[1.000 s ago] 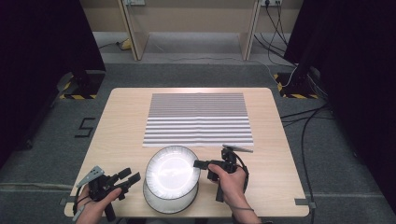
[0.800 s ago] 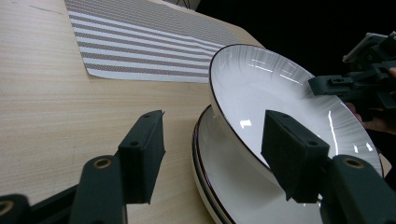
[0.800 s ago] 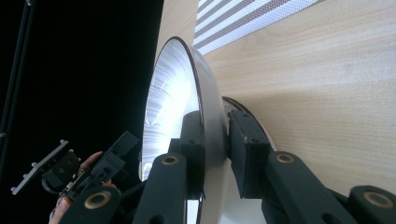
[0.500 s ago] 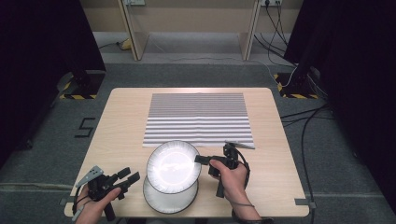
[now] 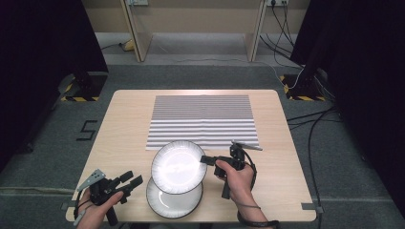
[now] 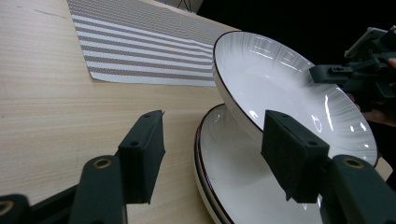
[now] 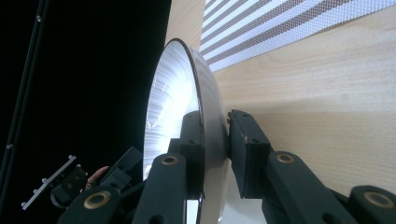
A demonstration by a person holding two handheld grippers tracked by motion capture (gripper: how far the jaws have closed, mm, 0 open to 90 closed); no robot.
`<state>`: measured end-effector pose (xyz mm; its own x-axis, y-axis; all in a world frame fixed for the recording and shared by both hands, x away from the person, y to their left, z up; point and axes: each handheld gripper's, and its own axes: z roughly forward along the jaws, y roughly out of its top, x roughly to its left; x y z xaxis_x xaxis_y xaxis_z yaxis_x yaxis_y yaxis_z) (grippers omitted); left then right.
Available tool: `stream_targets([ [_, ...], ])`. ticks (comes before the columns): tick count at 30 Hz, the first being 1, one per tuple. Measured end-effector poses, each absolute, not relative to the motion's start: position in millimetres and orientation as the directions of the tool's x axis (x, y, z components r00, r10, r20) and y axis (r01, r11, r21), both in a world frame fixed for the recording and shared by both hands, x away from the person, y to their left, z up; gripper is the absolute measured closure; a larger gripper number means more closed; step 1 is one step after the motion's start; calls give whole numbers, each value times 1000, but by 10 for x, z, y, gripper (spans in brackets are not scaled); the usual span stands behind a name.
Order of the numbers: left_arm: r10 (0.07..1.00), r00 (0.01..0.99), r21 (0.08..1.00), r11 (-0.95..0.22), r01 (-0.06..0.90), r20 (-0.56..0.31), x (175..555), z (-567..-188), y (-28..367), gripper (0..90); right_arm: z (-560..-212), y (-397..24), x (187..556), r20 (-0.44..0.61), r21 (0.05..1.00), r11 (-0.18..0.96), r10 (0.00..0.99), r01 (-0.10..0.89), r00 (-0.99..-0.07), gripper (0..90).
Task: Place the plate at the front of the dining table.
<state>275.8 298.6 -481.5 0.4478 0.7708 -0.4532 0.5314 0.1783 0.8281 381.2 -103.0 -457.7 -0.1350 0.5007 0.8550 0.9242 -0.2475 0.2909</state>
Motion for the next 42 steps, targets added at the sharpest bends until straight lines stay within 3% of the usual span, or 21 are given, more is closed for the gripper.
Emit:
stream_targets([
  [42, 769, 450, 828, 179, 532, -455, 2768, -4817, 2977, 388, -4407, -1044, 4083, 849, 314, -276, 511, 909, -138, 756],
])
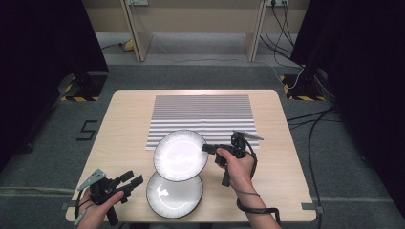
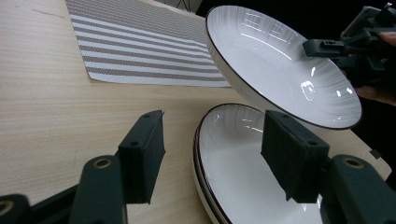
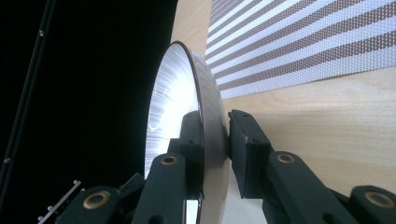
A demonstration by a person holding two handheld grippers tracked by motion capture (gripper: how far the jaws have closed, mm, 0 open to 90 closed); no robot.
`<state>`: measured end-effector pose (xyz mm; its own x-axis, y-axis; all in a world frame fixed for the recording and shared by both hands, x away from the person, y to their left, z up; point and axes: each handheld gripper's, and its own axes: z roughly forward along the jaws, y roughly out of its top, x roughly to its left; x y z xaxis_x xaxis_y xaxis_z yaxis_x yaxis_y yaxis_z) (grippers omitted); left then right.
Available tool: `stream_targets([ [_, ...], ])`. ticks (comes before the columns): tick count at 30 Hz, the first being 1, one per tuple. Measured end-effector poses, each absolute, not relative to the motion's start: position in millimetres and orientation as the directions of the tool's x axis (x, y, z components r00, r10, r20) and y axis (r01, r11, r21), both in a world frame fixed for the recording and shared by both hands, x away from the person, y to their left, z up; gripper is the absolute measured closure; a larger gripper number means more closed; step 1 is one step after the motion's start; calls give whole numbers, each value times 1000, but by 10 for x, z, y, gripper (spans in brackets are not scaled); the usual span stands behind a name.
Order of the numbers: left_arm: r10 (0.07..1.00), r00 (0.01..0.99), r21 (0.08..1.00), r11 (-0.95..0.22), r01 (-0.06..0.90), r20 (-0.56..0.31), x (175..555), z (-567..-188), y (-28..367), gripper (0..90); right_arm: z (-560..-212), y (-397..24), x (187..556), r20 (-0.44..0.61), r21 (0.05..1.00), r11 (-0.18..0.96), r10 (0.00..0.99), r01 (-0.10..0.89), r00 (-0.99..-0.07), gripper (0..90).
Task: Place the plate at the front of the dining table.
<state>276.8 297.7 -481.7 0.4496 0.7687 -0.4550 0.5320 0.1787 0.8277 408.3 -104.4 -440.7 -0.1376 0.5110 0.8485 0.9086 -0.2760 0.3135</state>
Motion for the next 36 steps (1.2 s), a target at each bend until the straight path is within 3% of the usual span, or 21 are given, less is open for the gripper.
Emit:
stream_targets([
  [36, 768, 449, 826, 179, 534, -456, 2787, -4822, 2979, 391, -4296, -914, 4347, 840, 334, -281, 521, 900, -149, 756],
])
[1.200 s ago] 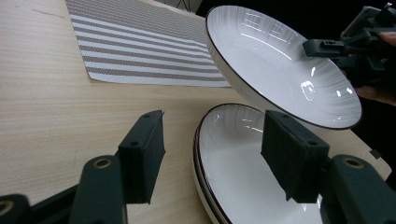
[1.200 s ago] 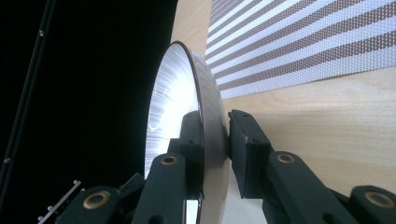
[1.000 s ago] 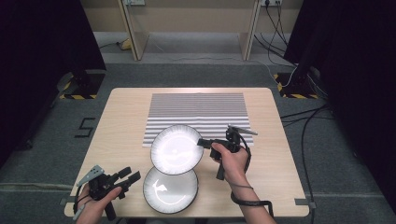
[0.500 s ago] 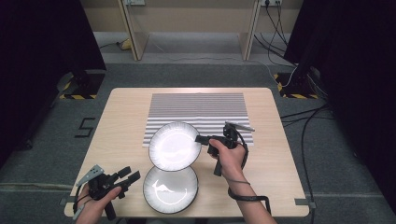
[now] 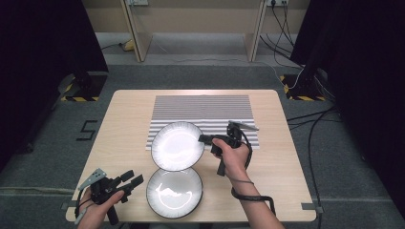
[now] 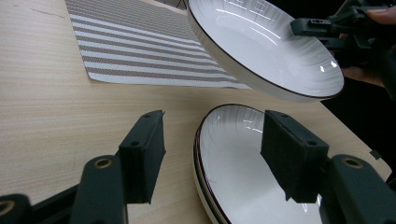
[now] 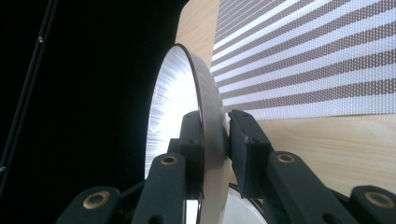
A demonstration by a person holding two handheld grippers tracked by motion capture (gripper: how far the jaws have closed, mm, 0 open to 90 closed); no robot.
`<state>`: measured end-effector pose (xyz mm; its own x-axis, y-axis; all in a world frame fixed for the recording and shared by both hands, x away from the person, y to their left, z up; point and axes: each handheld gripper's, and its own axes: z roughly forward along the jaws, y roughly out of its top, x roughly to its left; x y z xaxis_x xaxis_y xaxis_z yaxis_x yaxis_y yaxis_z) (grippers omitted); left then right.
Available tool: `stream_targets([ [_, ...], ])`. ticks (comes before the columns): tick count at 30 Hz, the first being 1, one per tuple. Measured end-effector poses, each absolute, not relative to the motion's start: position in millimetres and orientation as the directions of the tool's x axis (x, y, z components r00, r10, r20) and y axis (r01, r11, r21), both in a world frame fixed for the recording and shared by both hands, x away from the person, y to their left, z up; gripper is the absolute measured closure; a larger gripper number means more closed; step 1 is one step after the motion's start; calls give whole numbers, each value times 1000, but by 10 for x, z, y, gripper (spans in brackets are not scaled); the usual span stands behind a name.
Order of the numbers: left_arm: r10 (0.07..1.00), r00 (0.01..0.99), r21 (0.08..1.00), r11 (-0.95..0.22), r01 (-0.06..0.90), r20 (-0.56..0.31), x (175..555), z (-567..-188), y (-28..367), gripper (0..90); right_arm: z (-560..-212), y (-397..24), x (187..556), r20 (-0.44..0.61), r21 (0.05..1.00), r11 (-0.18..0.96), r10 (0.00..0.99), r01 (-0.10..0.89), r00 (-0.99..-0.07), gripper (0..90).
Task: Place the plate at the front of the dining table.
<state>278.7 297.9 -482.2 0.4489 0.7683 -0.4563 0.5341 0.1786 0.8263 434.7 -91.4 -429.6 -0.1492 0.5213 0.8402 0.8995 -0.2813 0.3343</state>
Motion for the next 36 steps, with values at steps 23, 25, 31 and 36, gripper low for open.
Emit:
stream_targets([
  [23, 769, 447, 827, 182, 532, -457, 2794, -4818, 2987, 392, -4277, -909, 4459, 843, 336, -299, 518, 893, -144, 757],
  [25, 769, 447, 827, 183, 532, -458, 2794, -4818, 2986, 392, -4268, -910, 4468, 847, 332, -304, 513, 893, -140, 757],
  [31, 768, 447, 827, 184, 532, -458, 2794, -4816, 2987, 393, -4250, -922, 4494, 847, 338, -309, 512, 889, -144, 757],
  [36, 767, 448, 826, 184, 532, -459, 2797, -4818, 2987, 393, -4248, -932, 4516, 854, 331, -320, 502, 887, -137, 757],
])
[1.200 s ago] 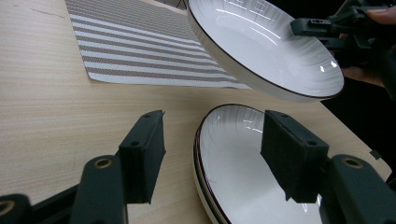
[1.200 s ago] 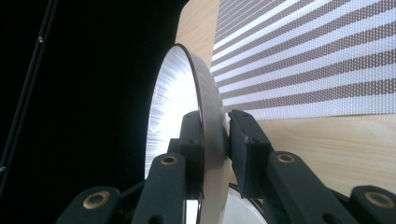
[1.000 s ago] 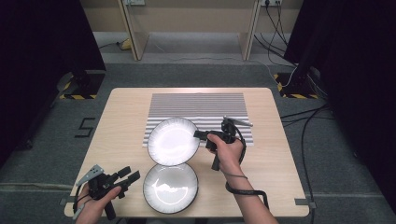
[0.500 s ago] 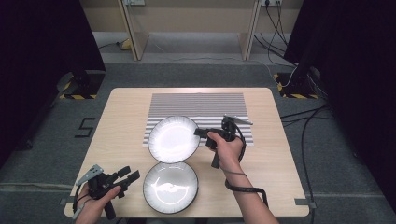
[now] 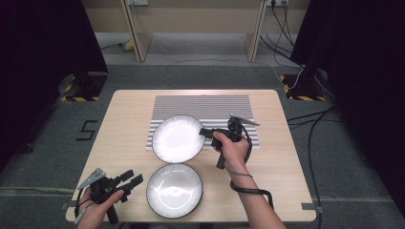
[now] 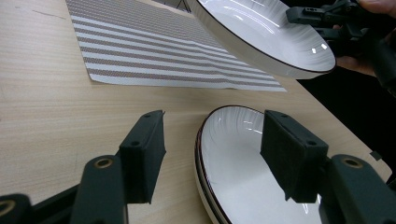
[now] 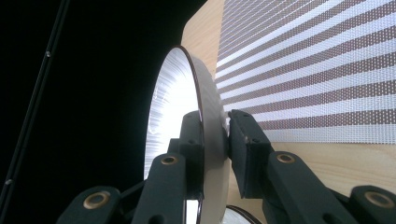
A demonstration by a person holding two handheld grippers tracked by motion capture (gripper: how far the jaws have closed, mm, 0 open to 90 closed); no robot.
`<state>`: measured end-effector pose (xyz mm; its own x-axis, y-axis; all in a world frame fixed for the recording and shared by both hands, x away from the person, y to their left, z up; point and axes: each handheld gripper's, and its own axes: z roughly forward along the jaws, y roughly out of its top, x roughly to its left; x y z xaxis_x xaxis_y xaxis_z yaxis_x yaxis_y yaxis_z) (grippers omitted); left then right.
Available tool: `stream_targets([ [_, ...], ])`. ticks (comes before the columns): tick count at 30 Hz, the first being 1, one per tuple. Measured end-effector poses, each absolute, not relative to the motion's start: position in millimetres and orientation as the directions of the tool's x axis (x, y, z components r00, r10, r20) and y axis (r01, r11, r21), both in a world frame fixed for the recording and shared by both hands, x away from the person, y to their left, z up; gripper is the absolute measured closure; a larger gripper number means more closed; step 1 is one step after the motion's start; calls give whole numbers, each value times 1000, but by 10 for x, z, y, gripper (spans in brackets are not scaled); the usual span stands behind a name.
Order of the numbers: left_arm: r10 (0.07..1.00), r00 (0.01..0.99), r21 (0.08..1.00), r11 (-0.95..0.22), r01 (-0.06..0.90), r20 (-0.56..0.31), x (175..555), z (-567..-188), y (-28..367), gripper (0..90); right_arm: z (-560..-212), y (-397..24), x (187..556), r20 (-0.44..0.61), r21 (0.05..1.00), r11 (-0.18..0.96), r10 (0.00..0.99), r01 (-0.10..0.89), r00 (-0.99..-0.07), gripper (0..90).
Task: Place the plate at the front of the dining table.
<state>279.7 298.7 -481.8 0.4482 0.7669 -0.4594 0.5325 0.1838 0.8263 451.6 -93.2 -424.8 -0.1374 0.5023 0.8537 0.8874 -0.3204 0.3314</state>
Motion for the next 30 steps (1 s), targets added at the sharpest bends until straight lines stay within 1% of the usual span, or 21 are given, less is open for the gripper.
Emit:
stream_targets([
  [30, 767, 446, 824, 185, 536, -462, 2807, -4830, 2991, 394, -4185, -971, 4675, 856, 333, -345, 501, 878, -128, 757],
])
